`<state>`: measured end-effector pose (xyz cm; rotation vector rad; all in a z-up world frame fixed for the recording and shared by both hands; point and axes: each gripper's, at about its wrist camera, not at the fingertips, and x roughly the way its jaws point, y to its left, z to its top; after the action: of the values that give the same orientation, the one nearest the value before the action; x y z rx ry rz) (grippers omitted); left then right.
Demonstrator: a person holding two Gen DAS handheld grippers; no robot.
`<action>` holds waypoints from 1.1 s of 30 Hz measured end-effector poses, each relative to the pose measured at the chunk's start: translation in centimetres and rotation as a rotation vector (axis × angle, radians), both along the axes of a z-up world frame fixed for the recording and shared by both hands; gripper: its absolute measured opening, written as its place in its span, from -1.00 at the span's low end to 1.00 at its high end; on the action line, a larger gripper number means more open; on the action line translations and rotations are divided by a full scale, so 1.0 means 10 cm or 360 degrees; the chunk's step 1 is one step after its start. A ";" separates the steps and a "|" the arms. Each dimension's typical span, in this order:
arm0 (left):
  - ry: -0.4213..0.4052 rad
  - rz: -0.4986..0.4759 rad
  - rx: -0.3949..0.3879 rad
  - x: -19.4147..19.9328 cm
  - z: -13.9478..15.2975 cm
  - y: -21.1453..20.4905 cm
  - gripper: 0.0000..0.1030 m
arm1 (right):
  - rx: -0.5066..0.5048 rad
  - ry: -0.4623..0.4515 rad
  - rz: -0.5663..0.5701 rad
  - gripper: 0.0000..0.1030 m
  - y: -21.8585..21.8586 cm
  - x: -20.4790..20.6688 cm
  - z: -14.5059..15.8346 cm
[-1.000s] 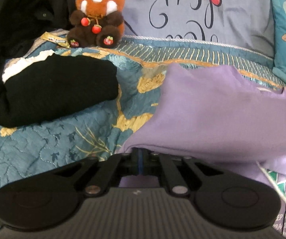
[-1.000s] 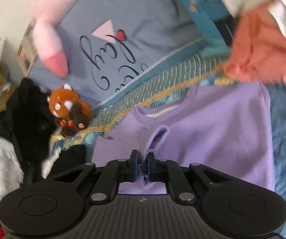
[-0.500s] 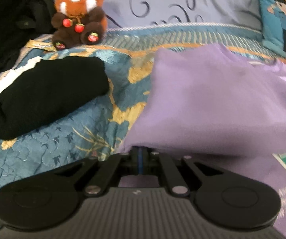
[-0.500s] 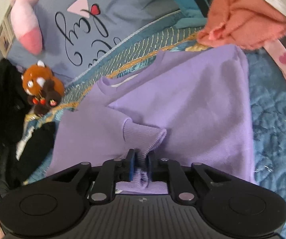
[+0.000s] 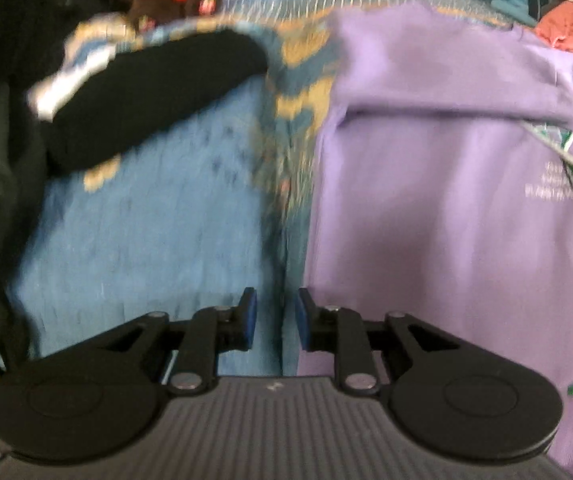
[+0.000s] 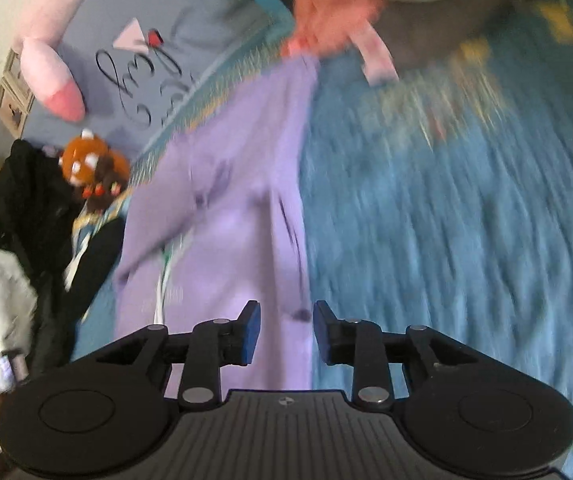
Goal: Fold clothes
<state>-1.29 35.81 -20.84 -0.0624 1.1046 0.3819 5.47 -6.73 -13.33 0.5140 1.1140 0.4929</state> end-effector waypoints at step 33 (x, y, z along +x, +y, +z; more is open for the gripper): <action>0.0112 0.0255 -0.0873 -0.87 -0.32 0.52 -0.67 | 0.0428 0.0514 0.0223 -0.20 0.14 -0.64 -0.55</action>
<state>-10.02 40.97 -24.01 -0.6289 1.2526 0.2147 -0.88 -5.36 -18.83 0.7730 1.4079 0.7045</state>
